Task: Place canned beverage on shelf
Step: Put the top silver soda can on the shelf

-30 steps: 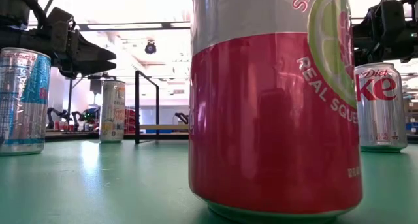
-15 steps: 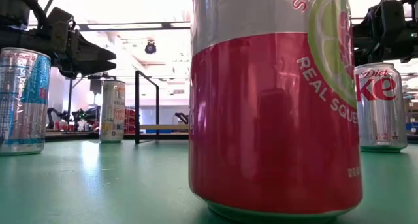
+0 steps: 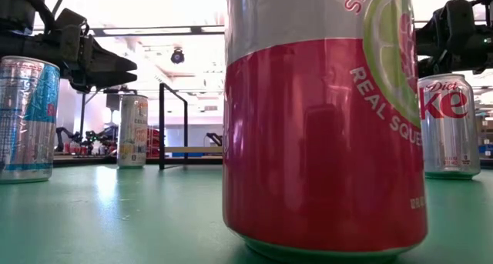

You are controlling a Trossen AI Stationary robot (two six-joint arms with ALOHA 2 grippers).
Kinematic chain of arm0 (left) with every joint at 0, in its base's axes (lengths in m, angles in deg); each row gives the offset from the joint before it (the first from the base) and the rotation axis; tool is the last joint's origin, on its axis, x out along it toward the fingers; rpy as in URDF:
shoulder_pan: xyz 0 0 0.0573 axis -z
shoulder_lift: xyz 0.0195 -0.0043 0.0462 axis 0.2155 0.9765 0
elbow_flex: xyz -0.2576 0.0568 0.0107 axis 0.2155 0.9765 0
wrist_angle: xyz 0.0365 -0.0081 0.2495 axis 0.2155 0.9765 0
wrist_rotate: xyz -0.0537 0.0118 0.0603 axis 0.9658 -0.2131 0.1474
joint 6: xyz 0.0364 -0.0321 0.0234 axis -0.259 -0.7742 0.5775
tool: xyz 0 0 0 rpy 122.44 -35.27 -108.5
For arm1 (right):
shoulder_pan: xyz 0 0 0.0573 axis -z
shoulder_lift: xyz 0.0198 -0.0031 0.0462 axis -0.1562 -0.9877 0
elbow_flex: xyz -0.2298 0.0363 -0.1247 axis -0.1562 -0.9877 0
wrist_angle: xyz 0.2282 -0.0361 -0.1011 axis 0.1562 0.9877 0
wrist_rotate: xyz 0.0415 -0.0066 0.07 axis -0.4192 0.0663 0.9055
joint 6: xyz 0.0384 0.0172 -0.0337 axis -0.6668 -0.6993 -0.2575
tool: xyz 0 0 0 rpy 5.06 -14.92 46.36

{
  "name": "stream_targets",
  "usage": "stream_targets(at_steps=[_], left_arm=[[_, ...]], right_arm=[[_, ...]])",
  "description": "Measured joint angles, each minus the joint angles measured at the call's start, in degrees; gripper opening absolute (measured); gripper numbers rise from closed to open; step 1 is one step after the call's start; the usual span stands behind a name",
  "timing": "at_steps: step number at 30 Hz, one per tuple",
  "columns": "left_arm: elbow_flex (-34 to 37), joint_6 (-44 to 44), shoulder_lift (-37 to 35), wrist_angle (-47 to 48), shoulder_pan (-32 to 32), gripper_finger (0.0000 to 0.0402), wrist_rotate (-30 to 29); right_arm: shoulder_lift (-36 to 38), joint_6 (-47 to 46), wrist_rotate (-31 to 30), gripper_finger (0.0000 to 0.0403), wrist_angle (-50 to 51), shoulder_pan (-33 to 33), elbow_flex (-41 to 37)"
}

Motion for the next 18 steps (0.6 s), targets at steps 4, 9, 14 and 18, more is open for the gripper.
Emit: stream_targets(at_steps=[4, 9, 14, 18], left_arm=[[0.00, 0.00, 0.02, 0.01, -0.01, 0.0332, 0.00], [-0.02, 0.00, 0.00, -0.01, 0.00, 0.0332, 0.01], [0.00, 0.00, 0.00, 0.00, 0.01, 0.0332, 0.00], [0.00, 0.00, 0.00, 0.00, 0.00, 0.0332, 0.02]], right_arm=[[0.00, -0.52, -0.01, 0.0380, 0.01, 0.00, 0.00], [0.00, -0.63, 0.01, 0.0380, 0.03, 0.00, 0.00], [0.00, -0.63, 0.01, 0.0380, 0.03, 0.00, 0.00], [0.00, -0.56, -0.03, 0.0380, 0.05, 0.00, 0.00]])
